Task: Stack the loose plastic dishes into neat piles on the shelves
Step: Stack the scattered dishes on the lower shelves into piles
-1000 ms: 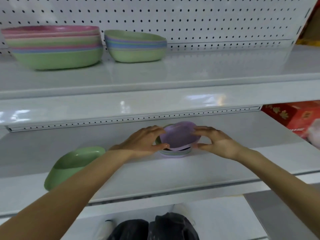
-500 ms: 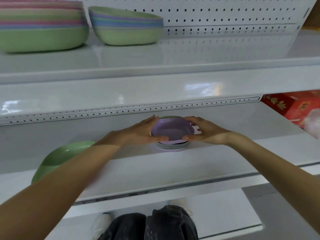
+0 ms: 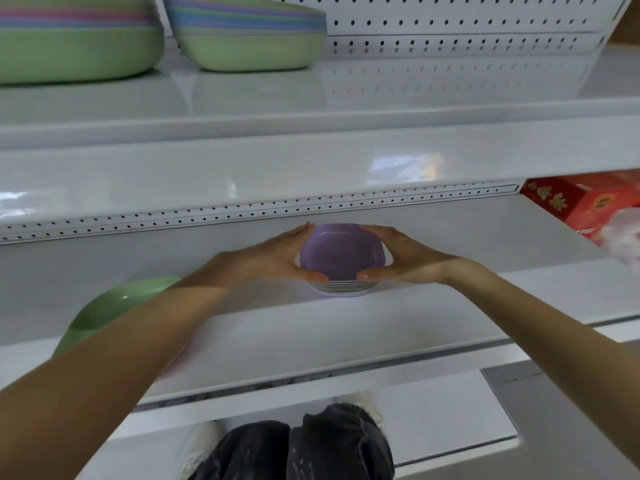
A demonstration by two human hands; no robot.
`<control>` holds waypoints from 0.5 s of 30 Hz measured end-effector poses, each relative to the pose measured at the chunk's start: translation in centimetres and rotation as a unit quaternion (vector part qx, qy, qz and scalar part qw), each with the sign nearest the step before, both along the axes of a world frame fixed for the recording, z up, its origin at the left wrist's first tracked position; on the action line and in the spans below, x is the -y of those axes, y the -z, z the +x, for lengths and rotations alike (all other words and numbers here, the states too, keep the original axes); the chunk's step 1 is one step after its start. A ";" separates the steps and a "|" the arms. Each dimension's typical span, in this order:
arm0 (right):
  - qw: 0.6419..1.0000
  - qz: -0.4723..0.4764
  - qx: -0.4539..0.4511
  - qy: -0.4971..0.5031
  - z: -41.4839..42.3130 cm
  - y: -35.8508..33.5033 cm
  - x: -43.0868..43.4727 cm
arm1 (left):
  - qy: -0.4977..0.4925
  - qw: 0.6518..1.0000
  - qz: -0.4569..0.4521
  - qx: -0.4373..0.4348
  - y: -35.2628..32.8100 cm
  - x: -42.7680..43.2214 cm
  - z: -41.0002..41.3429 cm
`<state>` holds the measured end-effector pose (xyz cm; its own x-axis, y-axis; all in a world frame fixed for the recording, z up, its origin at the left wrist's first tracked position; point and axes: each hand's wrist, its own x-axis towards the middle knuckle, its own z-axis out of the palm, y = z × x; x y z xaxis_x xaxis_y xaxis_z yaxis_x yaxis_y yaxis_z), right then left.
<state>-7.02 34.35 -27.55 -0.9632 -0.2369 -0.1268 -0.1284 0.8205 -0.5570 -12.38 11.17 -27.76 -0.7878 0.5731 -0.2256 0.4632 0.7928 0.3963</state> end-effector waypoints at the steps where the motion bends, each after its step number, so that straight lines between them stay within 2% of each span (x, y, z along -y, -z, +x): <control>1: 1.000 0.006 0.000 0.001 -0.1 -0.1 -0.1 | 0.004 1.000 -0.005 0.001 -0.1 -0.1 -0.1; 10: 0.993 0.092 0.070 -0.012 -2.5 -0.4 0.0 | 0.018 0.998 -0.049 0.018 -0.3 -0.9 -1.7; 15: 0.986 0.149 0.060 -0.039 -3.2 -0.5 0.2 | 0.019 0.999 -0.037 0.019 0.5 -1.0 -1.6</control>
